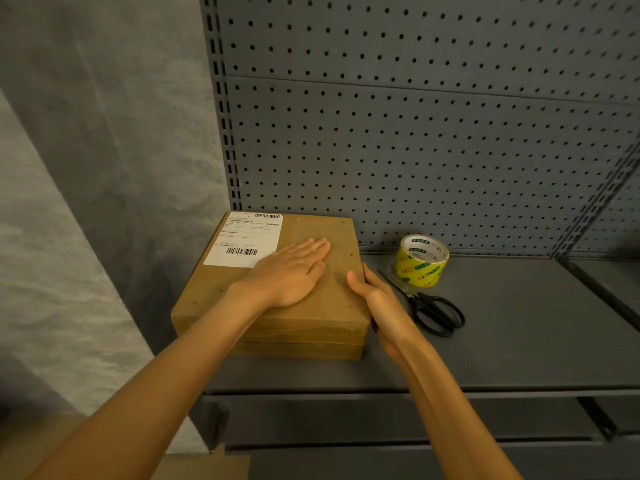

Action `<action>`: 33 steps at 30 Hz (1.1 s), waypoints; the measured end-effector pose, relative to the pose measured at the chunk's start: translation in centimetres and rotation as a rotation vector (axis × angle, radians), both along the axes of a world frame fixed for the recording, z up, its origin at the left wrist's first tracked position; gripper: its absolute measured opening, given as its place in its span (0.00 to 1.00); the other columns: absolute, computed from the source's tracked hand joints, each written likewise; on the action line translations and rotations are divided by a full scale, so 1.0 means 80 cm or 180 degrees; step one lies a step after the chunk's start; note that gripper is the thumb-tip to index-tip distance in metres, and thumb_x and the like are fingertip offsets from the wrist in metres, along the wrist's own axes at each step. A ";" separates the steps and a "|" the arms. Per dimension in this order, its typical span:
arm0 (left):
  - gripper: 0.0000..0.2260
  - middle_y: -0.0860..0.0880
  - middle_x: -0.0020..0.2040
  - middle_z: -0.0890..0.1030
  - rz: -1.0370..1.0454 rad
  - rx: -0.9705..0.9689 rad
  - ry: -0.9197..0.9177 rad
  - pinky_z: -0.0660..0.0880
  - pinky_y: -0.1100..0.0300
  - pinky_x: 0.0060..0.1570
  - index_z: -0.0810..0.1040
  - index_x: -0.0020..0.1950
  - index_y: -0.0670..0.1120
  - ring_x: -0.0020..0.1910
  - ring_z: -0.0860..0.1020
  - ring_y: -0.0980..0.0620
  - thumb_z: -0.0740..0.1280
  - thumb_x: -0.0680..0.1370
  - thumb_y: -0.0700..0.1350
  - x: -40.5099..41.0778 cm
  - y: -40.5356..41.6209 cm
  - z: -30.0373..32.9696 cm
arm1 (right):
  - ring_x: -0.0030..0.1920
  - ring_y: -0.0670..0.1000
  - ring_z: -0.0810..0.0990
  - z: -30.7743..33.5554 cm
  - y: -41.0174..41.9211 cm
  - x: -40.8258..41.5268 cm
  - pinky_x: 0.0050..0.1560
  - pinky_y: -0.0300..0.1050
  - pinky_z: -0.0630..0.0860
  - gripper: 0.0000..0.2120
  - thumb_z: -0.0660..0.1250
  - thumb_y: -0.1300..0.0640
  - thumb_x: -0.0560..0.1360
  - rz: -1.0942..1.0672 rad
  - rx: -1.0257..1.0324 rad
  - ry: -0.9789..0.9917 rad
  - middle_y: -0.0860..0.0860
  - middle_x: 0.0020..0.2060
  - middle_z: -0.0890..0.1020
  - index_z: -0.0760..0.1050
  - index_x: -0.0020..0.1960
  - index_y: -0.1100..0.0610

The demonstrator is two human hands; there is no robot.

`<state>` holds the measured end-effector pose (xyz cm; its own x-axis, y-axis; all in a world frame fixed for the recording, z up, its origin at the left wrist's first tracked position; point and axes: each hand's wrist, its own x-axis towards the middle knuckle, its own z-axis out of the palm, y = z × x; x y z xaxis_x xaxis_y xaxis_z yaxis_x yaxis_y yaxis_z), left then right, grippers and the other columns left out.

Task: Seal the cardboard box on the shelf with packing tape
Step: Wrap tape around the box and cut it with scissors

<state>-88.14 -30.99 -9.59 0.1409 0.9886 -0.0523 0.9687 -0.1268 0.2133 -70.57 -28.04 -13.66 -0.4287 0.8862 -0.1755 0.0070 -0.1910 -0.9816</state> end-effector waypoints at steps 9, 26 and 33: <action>0.23 0.55 0.78 0.44 0.0175 0.0118 -0.0014 0.41 0.62 0.71 0.44 0.78 0.51 0.76 0.44 0.59 0.42 0.83 0.53 0.009 0.006 0.001 | 0.62 0.49 0.76 0.029 0.017 0.014 0.64 0.47 0.72 0.21 0.64 0.46 0.76 0.0022 0.0141 -0.0468 0.49 0.61 0.78 0.72 0.66 0.54; 0.22 0.55 0.77 0.55 0.0275 0.0386 -0.0312 0.51 0.58 0.72 0.55 0.77 0.52 0.75 0.55 0.54 0.50 0.83 0.53 0.010 -0.001 0.008 | 0.59 0.61 0.76 0.028 0.113 0.104 0.54 0.55 0.77 0.20 0.64 0.65 0.74 -0.0023 0.2843 -0.4507 0.60 0.63 0.76 0.72 0.66 0.59; 0.22 0.52 0.75 0.62 0.0316 0.0647 -0.0587 0.57 0.56 0.70 0.62 0.74 0.52 0.74 0.59 0.53 0.56 0.81 0.55 0.005 -0.005 0.010 | 0.53 0.60 0.78 0.059 0.087 0.106 0.51 0.52 0.76 0.18 0.69 0.63 0.74 -0.0759 0.2663 -0.3092 0.61 0.58 0.78 0.74 0.62 0.62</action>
